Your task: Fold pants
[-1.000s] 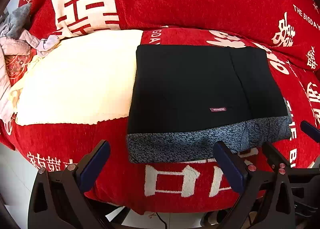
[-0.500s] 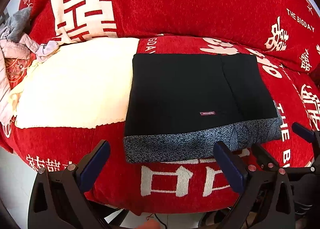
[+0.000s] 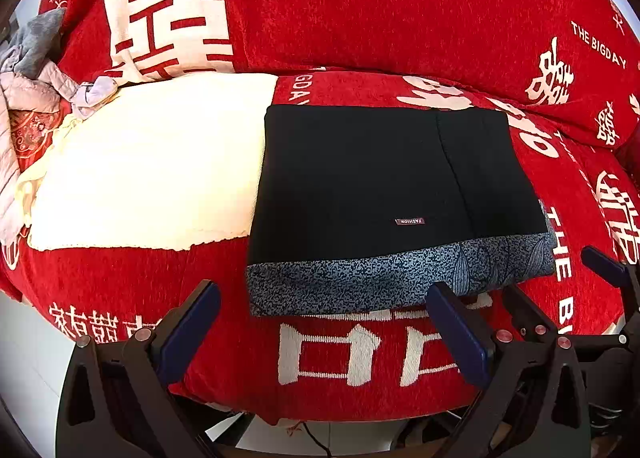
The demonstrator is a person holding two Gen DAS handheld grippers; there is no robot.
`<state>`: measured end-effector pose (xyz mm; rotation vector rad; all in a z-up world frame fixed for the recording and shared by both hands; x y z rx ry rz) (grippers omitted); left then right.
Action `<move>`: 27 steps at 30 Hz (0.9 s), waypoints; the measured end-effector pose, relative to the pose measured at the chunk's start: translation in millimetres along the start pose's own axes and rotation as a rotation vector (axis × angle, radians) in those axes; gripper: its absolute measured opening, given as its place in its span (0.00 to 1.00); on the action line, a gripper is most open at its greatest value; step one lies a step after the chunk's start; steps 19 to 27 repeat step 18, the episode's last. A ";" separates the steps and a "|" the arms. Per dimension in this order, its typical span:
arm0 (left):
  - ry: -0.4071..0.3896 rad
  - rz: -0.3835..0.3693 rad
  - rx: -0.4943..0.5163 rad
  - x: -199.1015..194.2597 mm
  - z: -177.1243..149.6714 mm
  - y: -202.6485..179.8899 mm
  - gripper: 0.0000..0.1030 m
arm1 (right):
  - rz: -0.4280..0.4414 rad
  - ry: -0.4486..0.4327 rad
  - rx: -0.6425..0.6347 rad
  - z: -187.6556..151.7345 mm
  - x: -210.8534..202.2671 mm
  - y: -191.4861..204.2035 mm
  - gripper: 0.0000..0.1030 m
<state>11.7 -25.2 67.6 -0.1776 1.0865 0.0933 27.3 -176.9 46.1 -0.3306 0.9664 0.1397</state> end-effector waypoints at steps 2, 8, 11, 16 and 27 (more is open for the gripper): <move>0.000 -0.001 -0.003 -0.7 -0.6 1.0 1.00 | 0.000 -0.002 0.000 -0.8 -1.1 0.0 1.00; 0.002 -0.003 -0.005 -2.1 -1.9 2.3 1.00 | 0.000 -0.009 -0.002 -3.5 -5.1 0.4 1.00; -0.006 -0.004 -0.007 -4.0 -5.2 3.2 1.00 | 0.000 -0.010 -0.001 -5.5 -5.2 0.4 1.00; -0.006 -0.011 0.011 -0.3 -17.7 5.3 1.00 | 0.001 -0.004 0.013 -17.1 2.2 0.7 1.00; -0.001 -0.020 0.024 6.1 -27.4 6.6 1.00 | 0.002 -0.004 0.034 -29.0 9.1 3.1 1.00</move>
Point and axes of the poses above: each gripper's, at about its wrist camera, not at the fingertips, and x roughly the way its jaws point, y to its left, z to its top, the point moved 1 cm from there along x, roughly the way its jaws point, and after that the axes turned 4 degrees about -z, right-handed, at the moved point
